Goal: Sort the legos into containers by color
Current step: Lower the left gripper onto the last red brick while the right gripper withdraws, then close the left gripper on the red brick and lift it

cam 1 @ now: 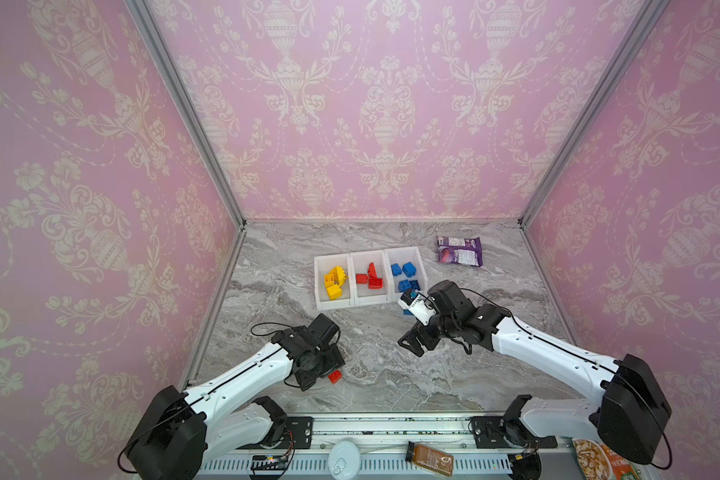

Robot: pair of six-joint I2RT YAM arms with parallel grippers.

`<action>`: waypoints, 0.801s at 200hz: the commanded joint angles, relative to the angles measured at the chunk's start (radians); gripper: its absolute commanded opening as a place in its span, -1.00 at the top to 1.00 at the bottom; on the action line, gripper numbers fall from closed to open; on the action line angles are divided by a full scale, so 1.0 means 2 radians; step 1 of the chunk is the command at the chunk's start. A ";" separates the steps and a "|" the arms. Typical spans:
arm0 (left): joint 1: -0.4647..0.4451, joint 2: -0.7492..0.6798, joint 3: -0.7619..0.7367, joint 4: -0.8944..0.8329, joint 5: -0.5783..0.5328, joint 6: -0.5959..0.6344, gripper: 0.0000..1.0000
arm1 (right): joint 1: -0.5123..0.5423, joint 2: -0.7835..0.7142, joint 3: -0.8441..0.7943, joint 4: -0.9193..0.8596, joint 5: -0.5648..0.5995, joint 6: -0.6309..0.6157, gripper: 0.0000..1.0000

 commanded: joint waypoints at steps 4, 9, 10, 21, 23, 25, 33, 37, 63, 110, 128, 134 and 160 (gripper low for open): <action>-0.004 0.018 0.016 0.009 0.012 -0.020 -0.69 | -0.007 -0.021 -0.015 0.009 -0.013 0.014 -1.00; -0.004 0.023 0.016 0.009 0.013 -0.021 -0.69 | -0.008 -0.023 -0.017 0.011 -0.016 0.016 -1.00; -0.004 0.023 0.016 0.010 0.014 -0.021 -0.69 | -0.009 -0.022 -0.018 0.012 -0.015 0.017 -1.00; -0.004 0.032 0.016 0.012 0.016 -0.023 -0.68 | -0.011 -0.025 -0.023 0.020 -0.024 0.023 -1.00; -0.005 0.033 0.016 0.013 0.017 -0.022 -0.68 | -0.012 -0.026 -0.025 0.022 -0.027 0.025 -1.00; -0.005 0.035 0.016 0.014 0.017 -0.022 -0.67 | -0.013 -0.026 -0.026 0.024 -0.030 0.026 -1.00; -0.005 0.041 0.018 0.017 0.017 -0.022 -0.66 | -0.017 -0.028 -0.034 0.035 -0.043 0.036 -1.00; -0.005 0.044 0.019 0.019 0.017 -0.021 -0.66 | -0.019 -0.030 -0.038 0.042 -0.049 0.040 -1.00; -0.006 0.064 0.029 0.022 0.022 -0.015 -0.64 | -0.030 -0.038 -0.065 0.073 -0.073 0.065 -1.00; -0.008 0.081 0.026 0.035 0.030 -0.016 -0.56 | -0.056 -0.043 -0.097 0.106 -0.101 0.097 -1.00; -0.008 0.087 0.026 0.040 0.033 -0.016 -0.52 | -0.067 -0.043 -0.103 0.114 -0.111 0.104 -1.00; -0.008 0.089 0.024 0.043 0.034 -0.016 -0.51 | -0.070 -0.042 -0.104 0.116 -0.114 0.106 -1.00; -0.008 0.096 0.024 0.050 0.039 -0.016 -0.44 | -0.079 -0.041 -0.105 0.116 -0.120 0.107 -1.00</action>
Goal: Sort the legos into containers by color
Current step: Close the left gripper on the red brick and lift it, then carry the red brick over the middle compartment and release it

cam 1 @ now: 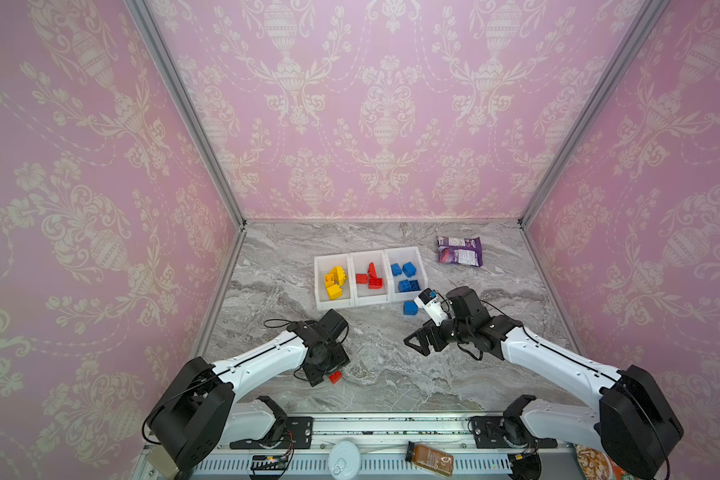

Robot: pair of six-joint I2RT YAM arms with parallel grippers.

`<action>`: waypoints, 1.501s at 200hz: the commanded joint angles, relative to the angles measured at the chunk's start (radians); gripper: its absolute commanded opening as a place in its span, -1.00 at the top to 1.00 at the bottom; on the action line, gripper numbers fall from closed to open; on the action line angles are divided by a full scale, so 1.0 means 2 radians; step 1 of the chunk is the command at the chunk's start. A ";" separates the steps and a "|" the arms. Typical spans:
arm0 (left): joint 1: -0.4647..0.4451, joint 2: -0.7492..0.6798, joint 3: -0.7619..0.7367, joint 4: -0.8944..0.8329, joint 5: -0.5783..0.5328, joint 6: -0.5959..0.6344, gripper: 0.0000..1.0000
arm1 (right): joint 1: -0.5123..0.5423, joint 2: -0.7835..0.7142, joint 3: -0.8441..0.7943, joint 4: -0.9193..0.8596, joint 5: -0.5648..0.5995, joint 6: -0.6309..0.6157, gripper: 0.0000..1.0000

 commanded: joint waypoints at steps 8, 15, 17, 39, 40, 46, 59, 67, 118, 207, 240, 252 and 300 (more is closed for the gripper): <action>-0.004 0.019 0.002 0.021 0.023 -0.005 -0.41 | -0.009 -0.011 -0.005 0.014 -0.020 0.014 -1.00; -0.005 0.020 0.003 0.021 0.024 -0.005 -0.39 | -0.011 -0.011 -0.005 0.014 -0.021 0.013 -1.00; -0.005 0.020 0.003 0.020 0.024 -0.005 -0.38 | -0.011 -0.011 -0.005 0.014 -0.022 0.014 -1.00; -0.006 0.020 0.005 0.018 0.024 -0.005 -0.31 | -0.015 -0.012 -0.006 0.012 -0.024 0.013 -1.00; -0.006 0.020 0.005 0.018 0.024 -0.005 -0.30 | -0.015 -0.012 -0.005 0.013 -0.024 0.013 -1.00; -0.006 0.021 0.004 0.018 0.025 -0.005 -0.27 | -0.016 -0.012 -0.005 0.012 -0.025 0.012 -1.00; -0.007 0.023 0.005 0.017 0.026 -0.004 -0.21 | -0.018 -0.012 -0.006 0.011 -0.026 0.012 -1.00; -0.008 0.023 0.005 0.017 0.026 -0.004 -0.17 | -0.018 -0.013 -0.005 0.011 -0.026 0.012 -1.00; -0.011 0.027 0.009 0.015 0.024 -0.004 0.14 | -0.022 -0.015 -0.007 0.011 -0.028 0.012 -1.00; -0.011 0.003 0.034 -0.013 -0.009 0.017 0.41 | -0.026 -0.019 -0.024 0.035 -0.028 0.025 -1.00; -0.004 0.004 0.078 -0.025 -0.037 0.043 0.41 | -0.026 -0.023 -0.028 0.040 -0.026 0.030 -1.00; 0.001 0.009 0.097 -0.028 -0.044 0.059 0.42 | -0.026 -0.027 -0.029 0.038 -0.024 0.030 -1.00; 0.026 0.066 0.211 -0.050 -0.087 0.161 0.42 | -0.028 -0.040 -0.035 0.032 -0.013 0.034 -1.00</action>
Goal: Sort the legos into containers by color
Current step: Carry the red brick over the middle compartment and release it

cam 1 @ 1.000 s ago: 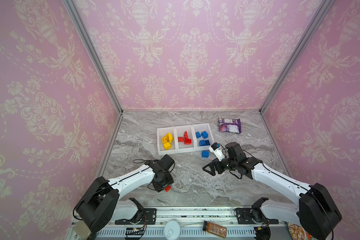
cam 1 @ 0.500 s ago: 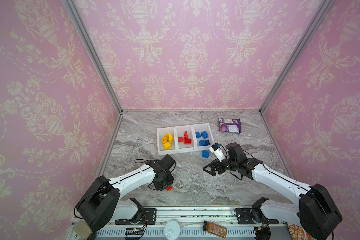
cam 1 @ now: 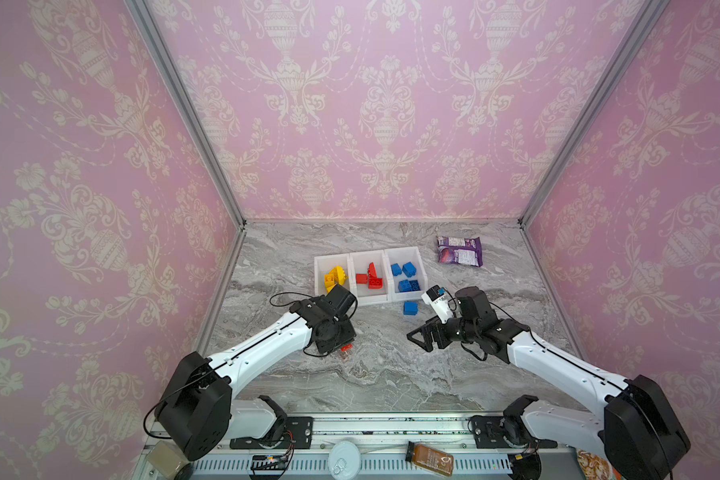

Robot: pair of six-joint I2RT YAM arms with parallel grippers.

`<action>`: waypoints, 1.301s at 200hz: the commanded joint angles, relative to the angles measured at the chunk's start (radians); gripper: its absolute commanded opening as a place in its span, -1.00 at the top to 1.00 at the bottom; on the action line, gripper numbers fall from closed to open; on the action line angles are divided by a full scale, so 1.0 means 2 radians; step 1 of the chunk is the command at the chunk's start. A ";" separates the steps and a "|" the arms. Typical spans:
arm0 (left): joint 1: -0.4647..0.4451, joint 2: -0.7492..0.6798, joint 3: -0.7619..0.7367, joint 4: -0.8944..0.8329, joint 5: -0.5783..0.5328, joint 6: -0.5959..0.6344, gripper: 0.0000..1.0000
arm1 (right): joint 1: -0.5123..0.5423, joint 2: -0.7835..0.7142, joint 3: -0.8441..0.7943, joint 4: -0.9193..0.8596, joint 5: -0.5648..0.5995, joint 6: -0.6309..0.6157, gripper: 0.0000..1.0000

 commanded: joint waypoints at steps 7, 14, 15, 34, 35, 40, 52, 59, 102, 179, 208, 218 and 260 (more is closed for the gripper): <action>0.015 0.039 0.074 -0.024 -0.047 0.098 0.43 | -0.005 -0.013 -0.011 -0.002 0.005 0.011 -1.00; 0.018 0.053 0.100 -0.026 -0.053 0.118 0.43 | -0.005 -0.015 -0.011 -0.002 0.006 0.012 -1.00; 0.018 0.056 0.103 -0.026 -0.054 0.120 0.43 | -0.005 -0.015 -0.011 -0.002 0.007 0.012 -1.00; 0.021 0.098 0.173 -0.035 -0.075 0.170 0.43 | -0.005 -0.017 -0.009 -0.001 0.008 0.015 -1.00; 0.022 0.101 0.177 -0.035 -0.076 0.172 0.43 | -0.005 -0.016 -0.009 -0.001 0.008 0.015 -1.00; 0.022 0.111 0.193 -0.035 -0.079 0.183 0.43 | -0.006 -0.016 -0.009 -0.002 0.007 0.016 -1.00; 0.024 0.137 0.229 -0.032 -0.085 0.204 0.43 | -0.005 -0.017 -0.006 -0.003 0.008 0.018 -1.00; 0.026 0.152 0.247 -0.028 -0.085 0.215 0.43 | -0.005 -0.017 -0.005 -0.004 0.007 0.018 -1.00; 0.042 0.240 0.338 -0.010 -0.081 0.261 0.46 | -0.006 -0.027 -0.001 -0.016 0.014 0.018 -1.00; 0.063 0.345 0.415 0.017 -0.101 0.307 0.46 | -0.006 -0.038 0.008 -0.033 0.021 0.016 -1.00; 0.070 0.377 0.440 0.016 -0.112 0.313 0.45 | -0.006 -0.034 0.014 -0.036 0.020 0.014 -1.00; 0.071 0.383 0.444 0.017 -0.114 0.313 0.45 | -0.006 -0.036 0.014 -0.038 0.021 0.014 -1.00; 0.071 0.400 0.444 0.035 -0.127 0.315 0.41 | -0.006 -0.036 0.014 -0.039 0.022 0.013 -1.00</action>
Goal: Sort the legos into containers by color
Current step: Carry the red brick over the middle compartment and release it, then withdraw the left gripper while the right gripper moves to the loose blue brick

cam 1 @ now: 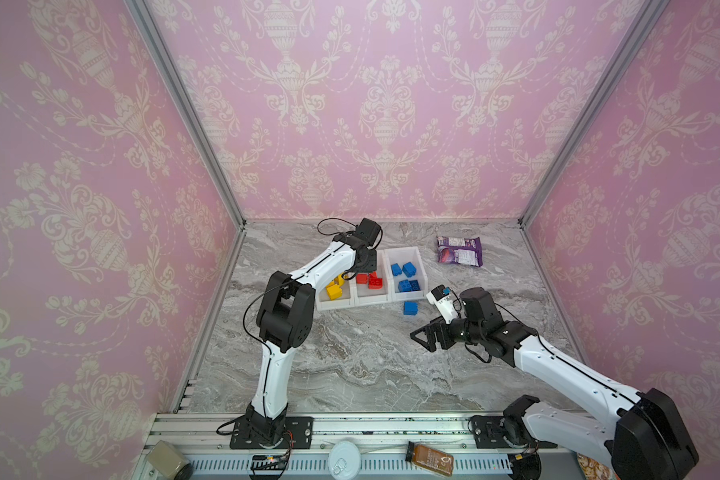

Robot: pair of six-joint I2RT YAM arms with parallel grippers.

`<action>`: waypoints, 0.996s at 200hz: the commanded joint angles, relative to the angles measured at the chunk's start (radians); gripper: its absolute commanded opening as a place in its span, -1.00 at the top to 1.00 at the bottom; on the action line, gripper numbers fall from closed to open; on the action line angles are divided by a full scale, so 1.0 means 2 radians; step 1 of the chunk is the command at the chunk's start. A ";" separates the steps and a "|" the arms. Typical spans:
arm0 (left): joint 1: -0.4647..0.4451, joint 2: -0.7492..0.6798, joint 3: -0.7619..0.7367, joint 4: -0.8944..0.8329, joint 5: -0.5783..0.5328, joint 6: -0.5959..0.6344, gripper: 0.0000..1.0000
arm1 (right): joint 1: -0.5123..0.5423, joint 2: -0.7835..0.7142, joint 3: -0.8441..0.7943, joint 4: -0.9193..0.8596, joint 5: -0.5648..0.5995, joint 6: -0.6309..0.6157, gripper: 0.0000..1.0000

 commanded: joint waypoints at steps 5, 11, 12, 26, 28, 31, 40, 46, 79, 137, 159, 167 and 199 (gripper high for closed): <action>0.001 0.013 0.014 0.012 -0.026 0.016 0.39 | -0.004 -0.006 0.014 -0.010 0.005 0.001 -1.00; 0.002 0.013 0.013 0.013 -0.028 0.016 0.33 | -0.003 -0.006 0.014 -0.012 0.005 0.001 -1.00; 0.002 0.013 0.013 0.014 -0.028 0.016 0.32 | -0.003 -0.006 0.014 -0.012 0.005 0.001 -1.00; 0.002 0.013 0.012 0.015 -0.029 0.017 0.19 | -0.003 -0.008 0.015 -0.014 0.006 0.000 -1.00; 0.001 0.013 0.012 0.015 -0.029 0.017 0.17 | -0.003 -0.008 0.015 -0.015 0.006 0.000 -1.00; 0.002 0.013 0.011 0.015 -0.029 0.017 0.14 | -0.003 -0.008 0.016 -0.015 0.007 0.000 -1.00; 0.002 0.012 0.010 0.016 -0.030 0.018 0.07 | -0.003 -0.008 0.016 -0.016 0.007 0.000 -1.00; 0.001 0.010 0.008 0.016 -0.031 0.019 0.04 | -0.003 -0.008 0.016 -0.017 0.008 -0.001 -1.00; 0.001 -0.002 -0.009 0.026 -0.029 0.017 -0.07 | -0.003 -0.008 0.013 -0.014 0.008 0.002 -1.00; 0.001 -0.037 -0.042 0.055 -0.018 0.014 -0.16 | -0.003 -0.006 0.016 -0.014 0.010 0.003 -1.00; -0.001 -0.057 -0.058 0.072 -0.013 0.015 -0.21 | -0.003 -0.004 0.019 -0.014 0.014 0.003 -1.00; -0.001 -0.063 -0.063 0.077 -0.010 0.017 -0.25 | -0.003 -0.002 0.019 -0.014 0.015 0.002 -1.00; -0.005 -0.105 -0.099 0.104 -0.004 0.020 -0.35 | -0.004 0.001 0.022 -0.013 0.022 0.002 -1.00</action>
